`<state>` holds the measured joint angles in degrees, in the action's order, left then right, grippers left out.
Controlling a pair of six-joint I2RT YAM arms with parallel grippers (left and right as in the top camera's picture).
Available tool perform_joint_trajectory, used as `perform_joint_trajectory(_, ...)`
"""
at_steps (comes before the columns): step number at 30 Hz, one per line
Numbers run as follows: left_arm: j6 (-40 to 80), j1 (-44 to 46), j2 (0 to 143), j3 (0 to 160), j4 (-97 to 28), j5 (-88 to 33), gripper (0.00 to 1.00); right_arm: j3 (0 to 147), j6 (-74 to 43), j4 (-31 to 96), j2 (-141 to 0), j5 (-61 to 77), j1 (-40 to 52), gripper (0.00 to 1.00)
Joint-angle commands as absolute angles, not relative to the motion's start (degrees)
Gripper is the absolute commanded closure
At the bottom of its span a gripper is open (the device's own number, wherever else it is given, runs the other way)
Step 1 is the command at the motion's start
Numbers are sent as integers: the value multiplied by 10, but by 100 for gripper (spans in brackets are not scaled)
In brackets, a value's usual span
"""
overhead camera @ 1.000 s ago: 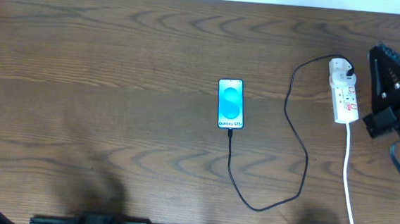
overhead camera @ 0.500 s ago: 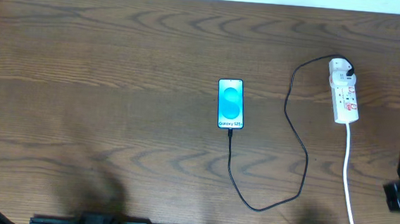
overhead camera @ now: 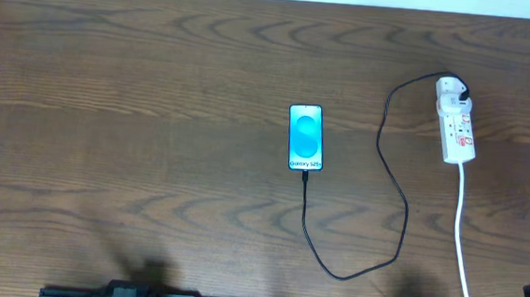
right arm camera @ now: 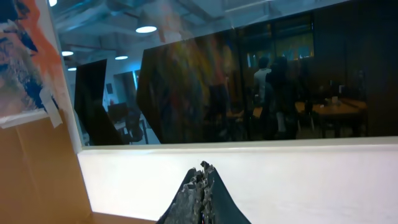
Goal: Plug charger to phone and switch on socket
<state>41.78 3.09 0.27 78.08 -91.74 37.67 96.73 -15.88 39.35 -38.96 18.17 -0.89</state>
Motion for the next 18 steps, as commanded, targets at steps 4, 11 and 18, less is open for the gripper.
perform_joint_trajectory(4, 417, 30, 2, 782, -966, 382, 3, 966, -158, 386, -387, 175, -5, 99)
perform_joint_trajectory(11, 417, 30, 2, 782, -968, 382, 3, 941, -158, 378, -323, 197, -33, 99)
perform_joint_trajectory(18, 417, 30, 2, 782, -968, 382, 3, 891, -157, 338, -195, 200, -58, 98)
